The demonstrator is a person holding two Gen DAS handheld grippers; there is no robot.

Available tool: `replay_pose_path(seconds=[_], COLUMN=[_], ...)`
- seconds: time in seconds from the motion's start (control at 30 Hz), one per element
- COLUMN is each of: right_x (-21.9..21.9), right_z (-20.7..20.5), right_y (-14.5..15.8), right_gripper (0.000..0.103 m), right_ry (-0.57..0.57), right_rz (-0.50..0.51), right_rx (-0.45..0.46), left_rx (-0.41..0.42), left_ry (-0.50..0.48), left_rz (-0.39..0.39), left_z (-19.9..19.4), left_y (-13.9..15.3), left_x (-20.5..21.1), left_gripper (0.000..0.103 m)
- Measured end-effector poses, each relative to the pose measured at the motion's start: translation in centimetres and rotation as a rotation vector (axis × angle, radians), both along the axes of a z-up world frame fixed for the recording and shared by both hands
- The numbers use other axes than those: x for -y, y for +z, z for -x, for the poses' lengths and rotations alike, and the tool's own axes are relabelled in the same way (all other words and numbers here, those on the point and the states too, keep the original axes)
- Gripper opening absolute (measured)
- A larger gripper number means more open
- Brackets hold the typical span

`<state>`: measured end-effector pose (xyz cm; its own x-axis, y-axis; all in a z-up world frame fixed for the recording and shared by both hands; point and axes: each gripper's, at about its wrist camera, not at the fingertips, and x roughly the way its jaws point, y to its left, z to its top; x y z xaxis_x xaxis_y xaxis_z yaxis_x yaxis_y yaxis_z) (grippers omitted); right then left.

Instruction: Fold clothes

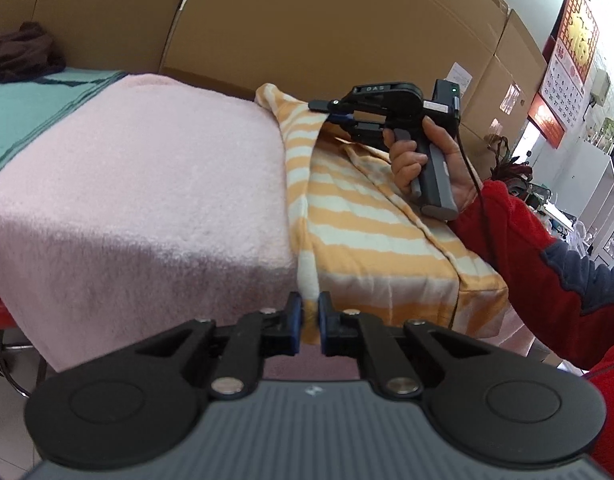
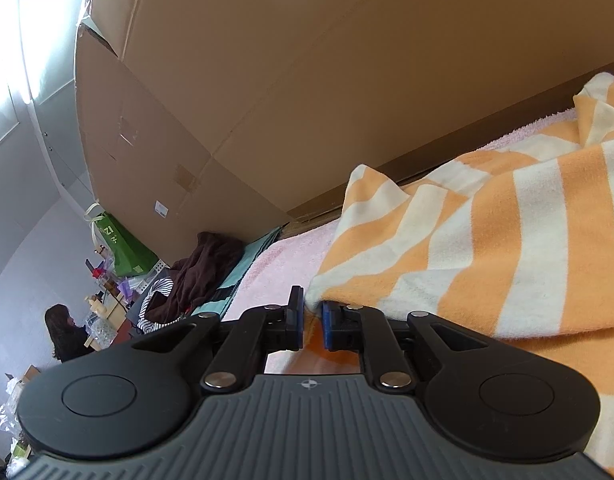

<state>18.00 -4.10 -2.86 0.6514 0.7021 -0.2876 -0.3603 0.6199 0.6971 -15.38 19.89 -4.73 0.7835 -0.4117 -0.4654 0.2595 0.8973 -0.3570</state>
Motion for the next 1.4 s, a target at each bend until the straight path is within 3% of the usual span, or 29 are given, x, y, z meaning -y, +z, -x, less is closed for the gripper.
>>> replay_pose_path(seconds=[0.17,0.37,1.0,1.1,1.23,1.4], right_x=[0.1,0.2,0.6,0.5,0.7,0.5], right_z=[0.1,0.5,-0.1,-0.1,-0.1,-0.3], right_y=[0.4,1.2,1.1,1.1,1.3,1.7], right_gripper=[0.012,0.011,0.013,0.016,0.033,0.036], right_ry=[-0.011,-0.037,-0.098,-0.099,-0.103,-0.1], right_rz=[0.018,0.056,0.121,0.133,0.152,0.282], right_rx=[0.011,0.047,0.022,0.019,0.009,-0.024], left_rx=[0.02,0.028,-0.027,-0.038,-0.056,-0.091], left_ry=[-0.046,-0.13,-0.255,-0.256,-0.257,-0.298], left_rz=[-0.091,-0.131,-0.086,-0.084,-0.078,-0.115], left_z=[0.2,0.0,-2.0,-2.2,-2.4,-2.4], left_y=[1.9,2.5,0.4,0.1,-0.2,-0.1], left_x=[2.0,4.0,7.8,7.9,7.7,7.8], left_gripper=[0.004,0.004,0.006,0.006,0.007,0.008])
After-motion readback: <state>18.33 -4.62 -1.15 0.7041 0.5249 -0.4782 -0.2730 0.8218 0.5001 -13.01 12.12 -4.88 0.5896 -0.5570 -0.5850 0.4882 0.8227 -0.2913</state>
